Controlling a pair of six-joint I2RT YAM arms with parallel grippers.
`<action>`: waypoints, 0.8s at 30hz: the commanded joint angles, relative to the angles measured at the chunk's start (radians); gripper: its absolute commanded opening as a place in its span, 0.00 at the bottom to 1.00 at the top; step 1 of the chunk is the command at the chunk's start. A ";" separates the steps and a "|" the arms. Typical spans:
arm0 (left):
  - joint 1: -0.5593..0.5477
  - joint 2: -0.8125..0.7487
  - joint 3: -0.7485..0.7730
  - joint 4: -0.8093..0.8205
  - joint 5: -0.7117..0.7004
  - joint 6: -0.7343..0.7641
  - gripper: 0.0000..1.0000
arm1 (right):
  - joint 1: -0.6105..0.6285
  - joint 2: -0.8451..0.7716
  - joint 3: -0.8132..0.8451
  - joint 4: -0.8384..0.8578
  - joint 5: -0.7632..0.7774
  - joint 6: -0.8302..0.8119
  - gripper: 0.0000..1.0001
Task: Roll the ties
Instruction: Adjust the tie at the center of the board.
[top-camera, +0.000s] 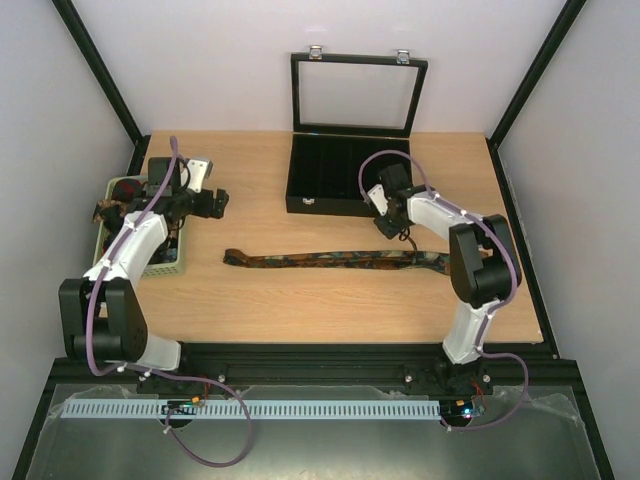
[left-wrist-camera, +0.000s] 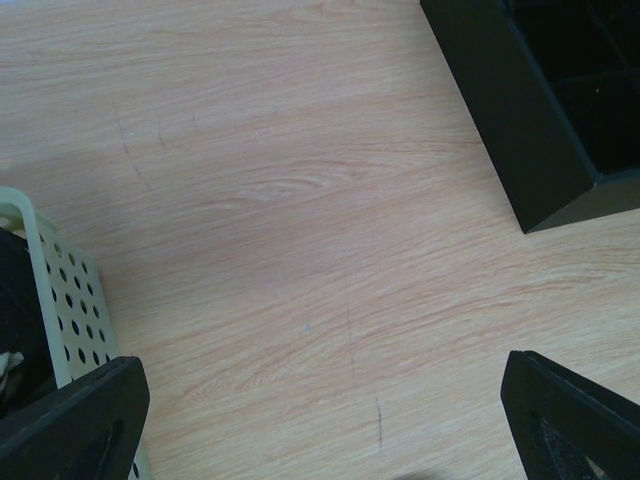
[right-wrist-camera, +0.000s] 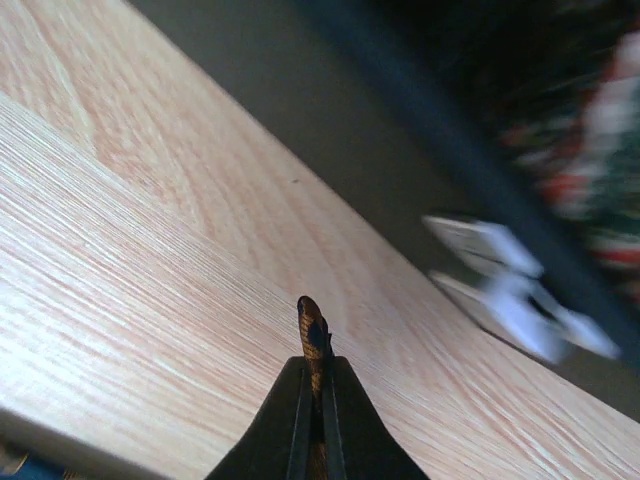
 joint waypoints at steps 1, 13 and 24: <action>0.002 0.031 0.066 -0.023 -0.003 -0.005 0.99 | -0.033 -0.154 -0.011 -0.019 -0.016 0.055 0.01; -0.056 0.133 0.128 -0.251 0.153 0.344 0.99 | -0.391 -0.442 -0.291 -0.063 -0.183 0.149 0.60; -0.187 0.242 0.092 -0.405 0.028 0.681 0.78 | -0.560 -0.339 -0.138 -0.305 -0.559 0.083 0.54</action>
